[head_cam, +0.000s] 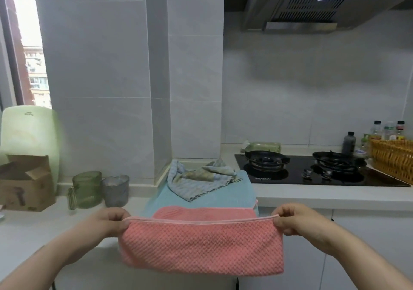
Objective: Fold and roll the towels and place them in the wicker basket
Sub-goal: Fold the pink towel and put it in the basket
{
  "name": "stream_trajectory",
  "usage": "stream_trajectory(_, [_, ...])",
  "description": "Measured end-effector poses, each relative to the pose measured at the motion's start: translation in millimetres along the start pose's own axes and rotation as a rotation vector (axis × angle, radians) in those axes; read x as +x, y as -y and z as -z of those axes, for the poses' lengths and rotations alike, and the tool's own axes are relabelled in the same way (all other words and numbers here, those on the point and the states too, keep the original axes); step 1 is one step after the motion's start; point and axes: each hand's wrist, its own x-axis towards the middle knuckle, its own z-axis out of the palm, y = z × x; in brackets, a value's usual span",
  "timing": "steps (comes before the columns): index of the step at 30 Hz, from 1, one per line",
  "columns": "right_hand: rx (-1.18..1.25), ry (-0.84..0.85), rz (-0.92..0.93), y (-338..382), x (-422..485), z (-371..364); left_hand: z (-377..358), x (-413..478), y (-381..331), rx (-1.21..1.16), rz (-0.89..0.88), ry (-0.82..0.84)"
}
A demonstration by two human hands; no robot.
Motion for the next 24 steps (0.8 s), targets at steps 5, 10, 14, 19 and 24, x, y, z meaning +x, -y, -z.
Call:
stream_trajectory(5, [0.136,0.021,-0.052,-13,26,-10,-6,26,18,-0.044,0.084,0.010])
stream_trajectory(10, [0.152,0.014,-0.071,-21,54,-17,-16,51,24,0.054,0.125,-0.085])
stream_trajectory(14, [0.097,-0.065,-0.116,-25,79,-23,-24,80,27,0.090,0.136,-0.188])
stream_trajectory(19, [0.053,-0.173,-0.162,-33,111,-32,-34,110,30,0.063,0.248,-0.187])
stream_trajectory(24, [-0.020,-0.204,-0.169,-36,131,-39,-46,132,25,0.194,0.225,-0.260])
